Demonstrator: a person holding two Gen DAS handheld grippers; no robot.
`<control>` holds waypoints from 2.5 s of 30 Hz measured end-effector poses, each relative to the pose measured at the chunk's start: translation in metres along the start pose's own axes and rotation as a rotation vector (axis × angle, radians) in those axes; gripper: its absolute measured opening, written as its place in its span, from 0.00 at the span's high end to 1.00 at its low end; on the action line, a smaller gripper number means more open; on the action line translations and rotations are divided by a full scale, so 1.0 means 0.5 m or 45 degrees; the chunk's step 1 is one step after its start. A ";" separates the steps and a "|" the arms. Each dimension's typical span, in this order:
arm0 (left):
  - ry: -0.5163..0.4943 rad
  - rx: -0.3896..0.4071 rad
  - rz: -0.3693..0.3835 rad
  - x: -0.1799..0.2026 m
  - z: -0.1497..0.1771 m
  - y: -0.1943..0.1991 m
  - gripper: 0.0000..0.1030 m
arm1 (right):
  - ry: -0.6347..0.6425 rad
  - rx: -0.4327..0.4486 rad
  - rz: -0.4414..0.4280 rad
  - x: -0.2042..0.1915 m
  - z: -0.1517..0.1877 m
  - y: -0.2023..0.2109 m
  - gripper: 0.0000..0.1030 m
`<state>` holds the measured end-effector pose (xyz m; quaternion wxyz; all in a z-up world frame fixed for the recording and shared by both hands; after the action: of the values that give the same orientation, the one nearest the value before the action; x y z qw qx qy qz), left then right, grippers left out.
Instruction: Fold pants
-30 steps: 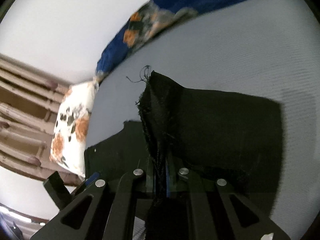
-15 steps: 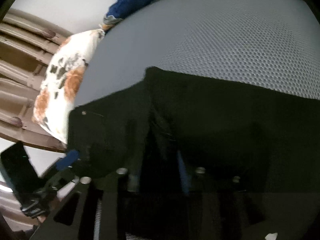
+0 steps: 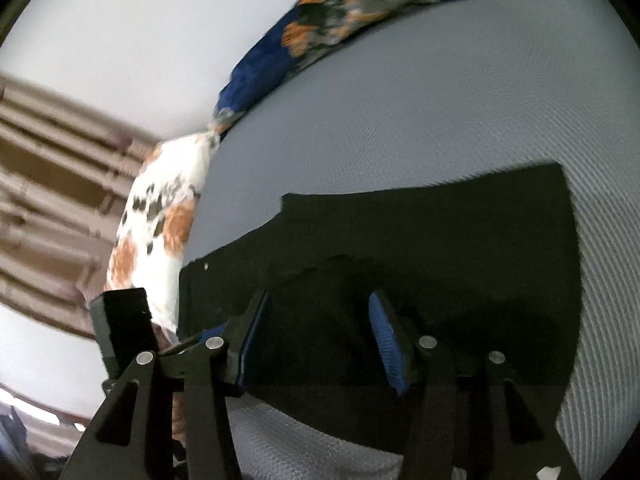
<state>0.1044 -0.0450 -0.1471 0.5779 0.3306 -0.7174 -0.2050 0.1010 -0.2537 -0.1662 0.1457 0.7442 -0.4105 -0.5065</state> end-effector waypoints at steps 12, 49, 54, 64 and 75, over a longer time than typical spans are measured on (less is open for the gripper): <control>0.050 -0.027 0.008 0.009 -0.025 -0.022 0.46 | -0.086 0.018 -0.066 0.040 0.041 0.021 0.51; 0.082 -0.188 -0.034 0.001 0.060 -0.103 0.96 | -0.039 -0.021 0.181 0.075 0.069 0.021 0.49; 0.077 -0.195 -0.086 -0.023 0.065 -0.122 0.93 | 0.027 -0.072 0.326 0.088 0.083 -0.002 0.53; -0.219 0.076 -0.276 0.029 -0.027 -0.065 0.81 | 0.213 0.031 0.596 0.096 -0.029 0.024 0.52; -0.256 0.020 -0.368 0.018 -0.118 -0.196 0.81 | 0.251 -0.008 0.763 0.160 -0.073 -0.017 0.57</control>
<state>0.1835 -0.1145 -0.1922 0.4651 0.4126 -0.7182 -0.3124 0.1489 -0.3166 -0.2062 0.3297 0.6352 -0.5939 -0.3676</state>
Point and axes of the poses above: each gripper's, at about its wrist camera, not at the fingertips, and y roughly against the way its jaws point, x to its right, z to its underside, the point moved 6 cm from there along -y, roughly the way its jaws point, and after that the axes turned 11 degrees about y, right-handed, at the moved point
